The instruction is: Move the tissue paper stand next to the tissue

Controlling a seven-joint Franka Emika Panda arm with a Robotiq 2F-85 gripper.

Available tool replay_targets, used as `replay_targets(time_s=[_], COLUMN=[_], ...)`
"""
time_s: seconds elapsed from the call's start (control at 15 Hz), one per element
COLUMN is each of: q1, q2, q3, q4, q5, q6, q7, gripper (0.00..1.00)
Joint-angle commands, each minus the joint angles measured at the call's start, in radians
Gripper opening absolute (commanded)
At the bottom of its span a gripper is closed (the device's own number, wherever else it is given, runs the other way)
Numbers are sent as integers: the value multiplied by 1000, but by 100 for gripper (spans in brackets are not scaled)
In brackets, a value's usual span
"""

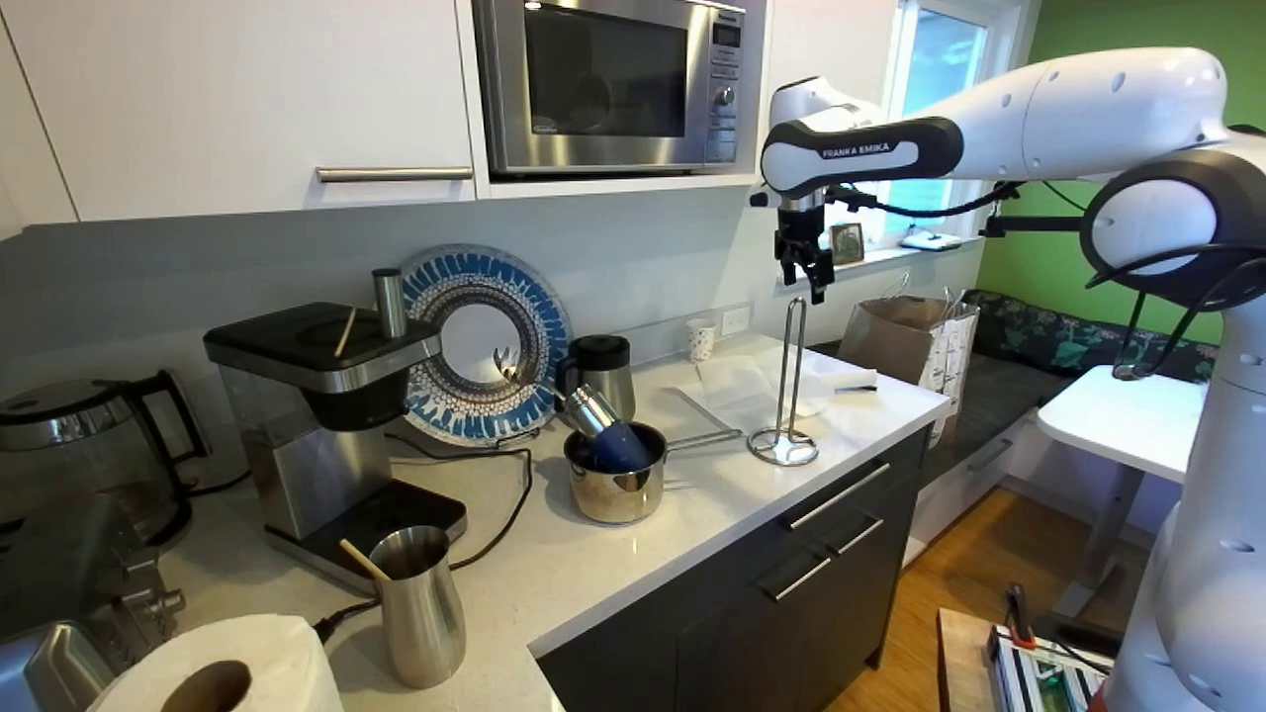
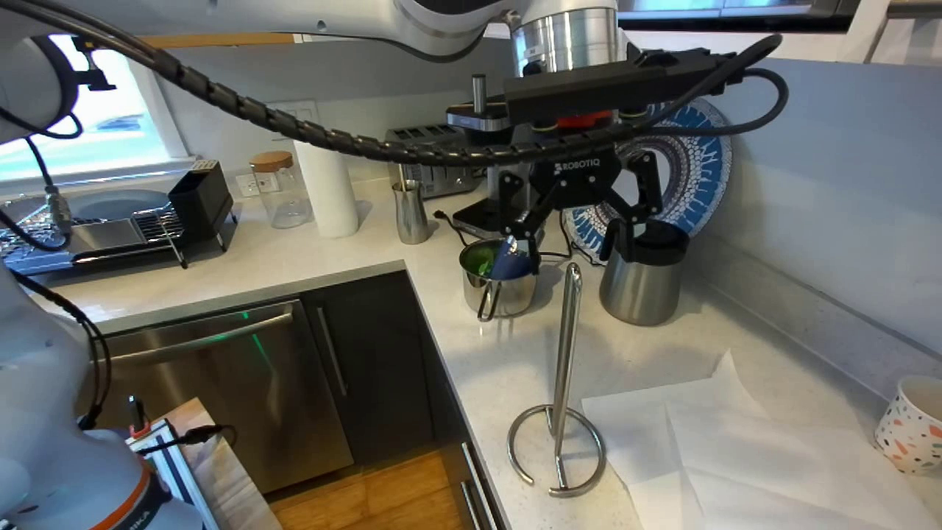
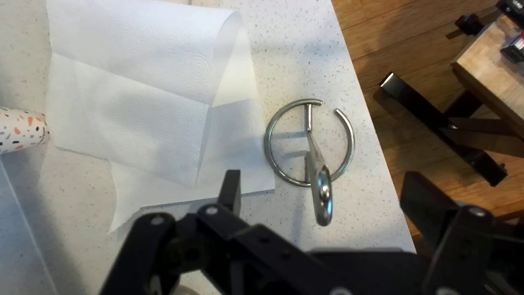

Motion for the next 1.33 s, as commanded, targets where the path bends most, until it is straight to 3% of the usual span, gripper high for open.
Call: replay_targets(time_s=[0.0,0.13,0.2,0.27,0.87,1.0,1.27], q1=[-26,-31,-36,-40,-53,-52,-49], q2=[36,46,52,57,86,79,8], q3=[10,12,13,14,21,23,27], q4=[39,49,55,59,91,95,75], q5=[38,57,92,114,161,156,167], q6=[-12,-11,-11,-14,-62,-86,-115], q7=[-85,-106,-122,-131,-213,-219,-250], gripper=[100,100,93,74,4,0,3])
